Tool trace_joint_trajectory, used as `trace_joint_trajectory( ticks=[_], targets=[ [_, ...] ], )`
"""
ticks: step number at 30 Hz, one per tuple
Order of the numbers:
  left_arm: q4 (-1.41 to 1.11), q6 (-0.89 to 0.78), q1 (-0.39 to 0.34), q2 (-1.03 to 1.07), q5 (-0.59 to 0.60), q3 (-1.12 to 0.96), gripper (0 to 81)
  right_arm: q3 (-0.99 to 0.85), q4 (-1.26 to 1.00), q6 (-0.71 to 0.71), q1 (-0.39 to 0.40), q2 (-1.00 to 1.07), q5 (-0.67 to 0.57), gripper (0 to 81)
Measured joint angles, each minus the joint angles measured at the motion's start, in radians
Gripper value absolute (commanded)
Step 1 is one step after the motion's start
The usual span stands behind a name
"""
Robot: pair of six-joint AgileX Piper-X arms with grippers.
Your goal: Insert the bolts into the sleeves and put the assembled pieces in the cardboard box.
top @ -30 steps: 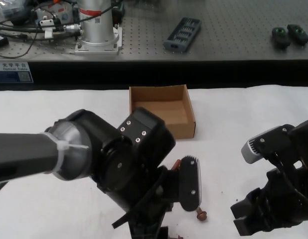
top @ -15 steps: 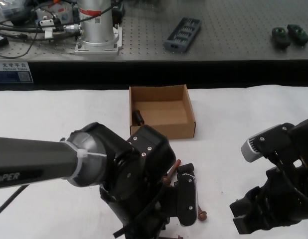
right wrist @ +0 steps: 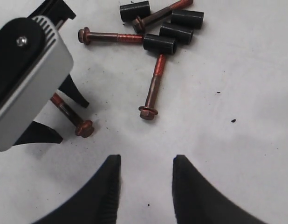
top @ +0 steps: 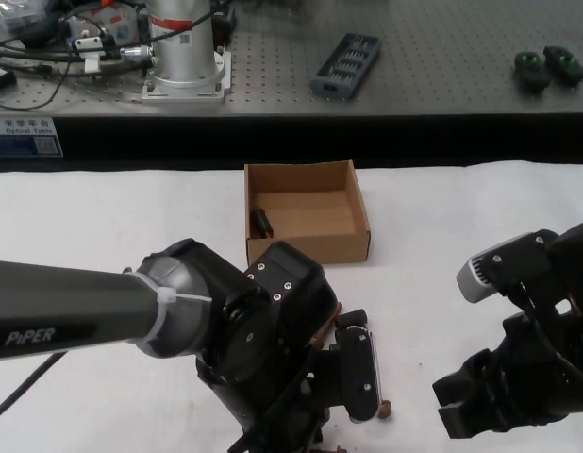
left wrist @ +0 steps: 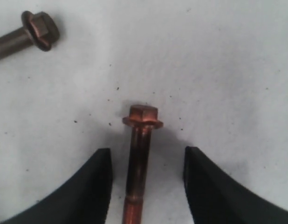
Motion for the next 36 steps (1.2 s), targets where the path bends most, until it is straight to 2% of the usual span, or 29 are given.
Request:
trace_joint_trajectory(
  ticks=[7,10,14,26,28,30,34,36],
  targets=[
    [0.005,-0.027,0.0,0.0,0.001,0.0,11.3,0.0,0.0,0.0,0.0,0.0,0.0,27.5],
    [0.017,-0.03,0.0,0.0,-0.012,-0.002,6.4,0.0,0.0,0.0,0.0,0.0,0.0,27.5],
    [0.028,-0.038,-0.006,0.0,-0.039,-0.006,4.1,0.0,-0.01,0.0,0.0,0.0,0.0,27.5],
    [0.14,-0.066,-0.009,0.0,-0.111,-0.02,4.1,0.0,-0.038,0.0,0.0,0.0,0.0,27.5],
    [0.162,-0.066,-0.009,-0.002,-0.119,-0.02,5.3,0.0,-0.038,0.0,0.0,0.0,0.0,27.5],
    [0.167,-0.066,-0.009,-0.002,-0.121,-0.02,11.0,0.0,-0.038,0.0,0.0,0.0,0.0,27.5],
    [0.182,-0.066,-0.009,-0.002,-0.121,-0.02,36.2,0.0,-0.042,0.0,0.0,0.0,0.0,27.5],
    [0.198,-0.071,-0.009,-0.005,-0.112,-0.02,40.9,0.0,-0.046,0.0,0.0,0.0,0.0,27.5]
  ],
)
